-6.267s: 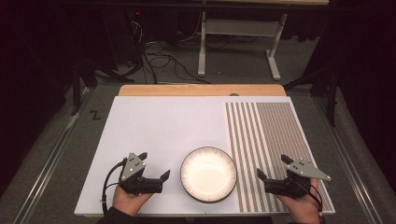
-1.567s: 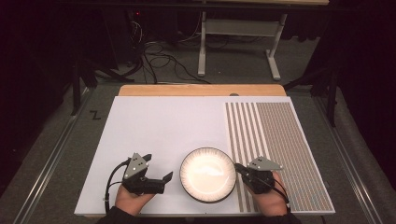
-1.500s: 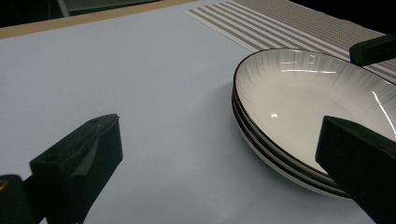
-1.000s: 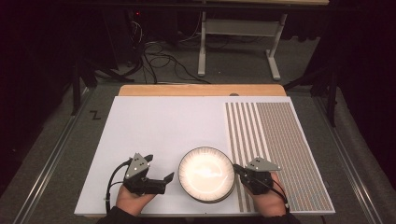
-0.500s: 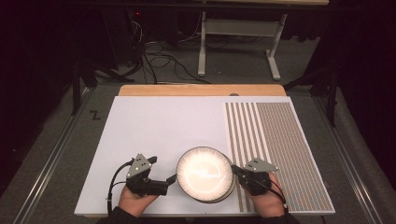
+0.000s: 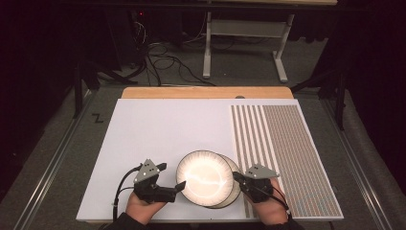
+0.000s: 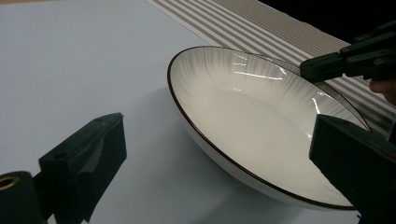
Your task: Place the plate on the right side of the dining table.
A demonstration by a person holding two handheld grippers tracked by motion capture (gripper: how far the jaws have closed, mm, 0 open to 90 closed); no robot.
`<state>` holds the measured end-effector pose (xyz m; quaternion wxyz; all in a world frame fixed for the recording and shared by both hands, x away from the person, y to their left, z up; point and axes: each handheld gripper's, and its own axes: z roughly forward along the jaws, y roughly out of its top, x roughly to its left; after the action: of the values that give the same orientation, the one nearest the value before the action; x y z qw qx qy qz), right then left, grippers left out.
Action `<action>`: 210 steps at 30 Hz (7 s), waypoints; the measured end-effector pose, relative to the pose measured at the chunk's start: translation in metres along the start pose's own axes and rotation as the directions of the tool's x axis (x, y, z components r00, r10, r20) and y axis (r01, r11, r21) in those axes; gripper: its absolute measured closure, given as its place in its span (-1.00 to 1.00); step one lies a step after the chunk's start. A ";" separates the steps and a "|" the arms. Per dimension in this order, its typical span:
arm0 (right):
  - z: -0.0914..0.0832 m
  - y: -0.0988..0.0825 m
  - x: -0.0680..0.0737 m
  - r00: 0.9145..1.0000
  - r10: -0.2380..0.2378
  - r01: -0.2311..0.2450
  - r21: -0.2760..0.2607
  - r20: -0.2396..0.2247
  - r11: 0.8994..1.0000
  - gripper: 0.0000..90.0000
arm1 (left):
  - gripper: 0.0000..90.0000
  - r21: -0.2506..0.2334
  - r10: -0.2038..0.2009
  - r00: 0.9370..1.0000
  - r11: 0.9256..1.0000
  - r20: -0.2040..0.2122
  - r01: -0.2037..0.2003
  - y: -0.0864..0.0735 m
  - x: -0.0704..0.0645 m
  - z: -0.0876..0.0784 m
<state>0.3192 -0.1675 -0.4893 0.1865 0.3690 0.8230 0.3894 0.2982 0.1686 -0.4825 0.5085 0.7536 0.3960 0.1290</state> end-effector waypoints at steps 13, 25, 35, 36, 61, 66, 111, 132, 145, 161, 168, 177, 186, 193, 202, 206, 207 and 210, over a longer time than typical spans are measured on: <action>-0.001 0.001 0.001 1.000 -0.002 0.002 0.004 0.001 1.000 1.00 | -0.89 0.023 -0.050 0.998 0.999 0.039 0.049 -0.002 -0.002 0.007; -0.001 0.001 0.001 1.000 -0.003 0.003 0.004 0.001 1.000 1.00 | -0.85 0.041 -0.070 0.996 0.997 0.054 0.068 -0.003 -0.003 0.010; -0.001 0.000 0.001 1.000 -0.005 0.005 -0.003 0.003 1.000 1.00 | -0.79 0.048 -0.083 0.995 0.996 0.063 0.080 -0.004 -0.004 0.012; -0.001 0.000 0.001 1.000 -0.005 0.005 -0.003 0.003 1.000 1.00 | -0.79 0.050 -0.084 0.994 0.995 0.066 0.081 -0.004 -0.004 0.012; -0.001 0.000 0.000 1.000 0.012 -0.012 0.001 -0.003 1.000 1.00 | -0.69 0.063 -0.091 0.992 0.994 0.087 0.085 -0.004 -0.005 0.014; 0.000 0.000 -0.001 1.000 0.027 -0.027 -0.002 -0.011 1.000 1.00 | -0.68 0.062 -0.092 0.992 0.994 0.087 0.086 -0.004 -0.005 0.014; 0.001 0.005 0.017 0.999 -0.019 0.019 -0.013 -0.039 1.000 1.00 | 0.38 0.118 -0.186 0.982 0.975 -0.023 0.187 0.001 -0.003 0.012; -0.011 0.006 0.005 1.000 0.012 -0.014 -0.061 -0.025 0.998 1.00 | 0.67 -0.006 -0.125 0.990 0.992 -0.063 0.125 0.015 -0.010 0.020; -0.038 0.005 -0.030 0.996 0.092 -0.094 -0.142 -0.019 0.985 0.85 | 0.73 -0.069 -0.065 0.997 0.996 -0.051 0.061 0.018 -0.017 0.023; -0.067 -0.005 -0.043 0.996 0.081 -0.075 -0.196 0.022 0.978 -0.08 | 0.74 -0.115 0.022 0.996 0.993 -0.083 -0.032 0.019 -0.029 0.018; -0.079 -0.011 -0.043 0.996 0.080 -0.069 -0.210 0.046 0.975 -0.46 | 0.74 -0.126 0.042 0.995 0.991 -0.087 -0.052 0.019 -0.031 0.017; -0.094 -0.019 -0.044 0.993 0.094 -0.077 -0.226 0.065 0.971 -0.75 | 0.74 -0.128 0.049 0.995 0.990 -0.091 -0.061 0.019 -0.032 0.017; -0.090 -0.017 -0.039 0.995 0.080 -0.066 -0.203 0.059 0.977 -0.95 | 0.74 -0.128 0.051 0.994 0.990 -0.092 -0.063 0.019 -0.033 0.017; -0.073 -0.007 -0.032 0.998 0.053 -0.047 -0.189 0.028 0.981 -0.97 | 0.74 -0.128 0.057 0.994 0.989 -0.091 -0.068 0.019 -0.033 0.017; -0.045 0.009 -0.020 0.999 0.030 -0.031 -0.153 -0.010 0.988 -0.95 | 0.74 -0.131 0.063 0.994 0.989 -0.089 -0.075 0.020 -0.033 0.017; -0.038 0.013 -0.017 1.000 0.019 -0.022 -0.149 -0.022 0.989 -0.94 | 0.74 -0.129 0.064 0.994 0.989 -0.089 -0.075 0.020 -0.033 0.017; -0.036 0.014 -0.016 1.000 0.018 -0.022 -0.148 -0.024 0.989 -0.94 | 0.74 -0.130 0.064 0.994 0.989 -0.089 -0.076 0.020 -0.033 0.017; -0.028 0.017 -0.012 0.999 0.014 -0.018 -0.128 -0.033 0.992 -0.93 | 0.74 -0.131 0.063 0.994 0.989 -0.088 -0.074 0.020 -0.033 0.017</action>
<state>0.3185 -0.1839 -0.4587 0.1935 0.3565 0.7962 0.4489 0.2960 0.1298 -0.4662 0.5361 0.7249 0.3813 0.2042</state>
